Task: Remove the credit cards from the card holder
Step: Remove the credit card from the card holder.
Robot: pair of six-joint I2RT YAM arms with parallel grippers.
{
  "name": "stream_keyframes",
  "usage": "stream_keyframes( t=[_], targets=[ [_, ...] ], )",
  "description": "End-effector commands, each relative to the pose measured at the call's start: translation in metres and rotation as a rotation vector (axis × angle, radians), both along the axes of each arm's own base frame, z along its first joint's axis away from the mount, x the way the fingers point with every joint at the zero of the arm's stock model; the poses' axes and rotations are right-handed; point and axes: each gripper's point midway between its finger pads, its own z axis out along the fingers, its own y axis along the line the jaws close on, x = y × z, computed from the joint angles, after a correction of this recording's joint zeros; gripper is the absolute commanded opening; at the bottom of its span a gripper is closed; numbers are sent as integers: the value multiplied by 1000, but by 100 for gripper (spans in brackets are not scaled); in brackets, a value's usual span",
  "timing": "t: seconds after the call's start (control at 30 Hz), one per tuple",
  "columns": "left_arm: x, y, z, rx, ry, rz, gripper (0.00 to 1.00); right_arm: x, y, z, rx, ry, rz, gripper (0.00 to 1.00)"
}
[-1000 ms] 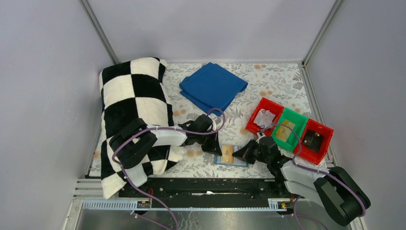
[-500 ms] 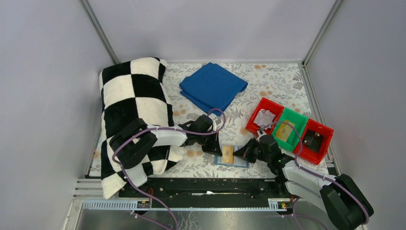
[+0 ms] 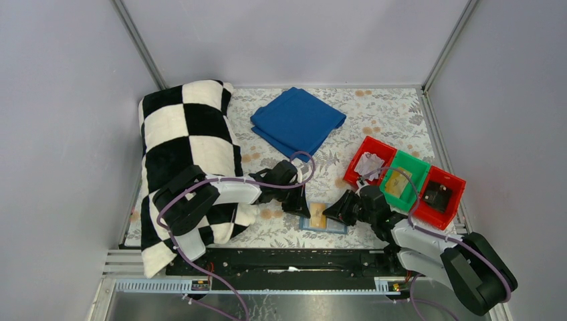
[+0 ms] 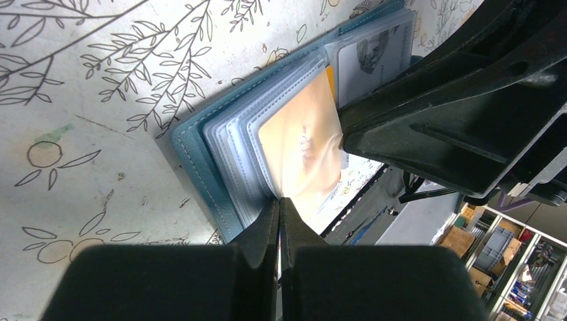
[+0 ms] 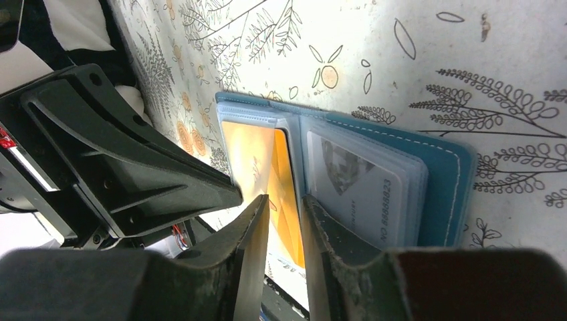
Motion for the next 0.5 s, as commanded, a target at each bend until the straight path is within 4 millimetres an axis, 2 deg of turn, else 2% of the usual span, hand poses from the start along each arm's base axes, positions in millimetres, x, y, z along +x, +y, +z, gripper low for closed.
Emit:
stream_keyframes(
  t=[0.0, 0.23, 0.47],
  targets=[
    [-7, 8, -19, 48, 16, -23, 0, 4, -2, -3, -18, -4, -4, 33],
    [-5, 3, -23, 47, 23, -29, 0, 1, 6, -3, 39, 14, 11, 32],
    [-2, -1, -22, 47, 17, -35, 0, 0, 11, 2, 89, 19, 13, 21]
  ],
)
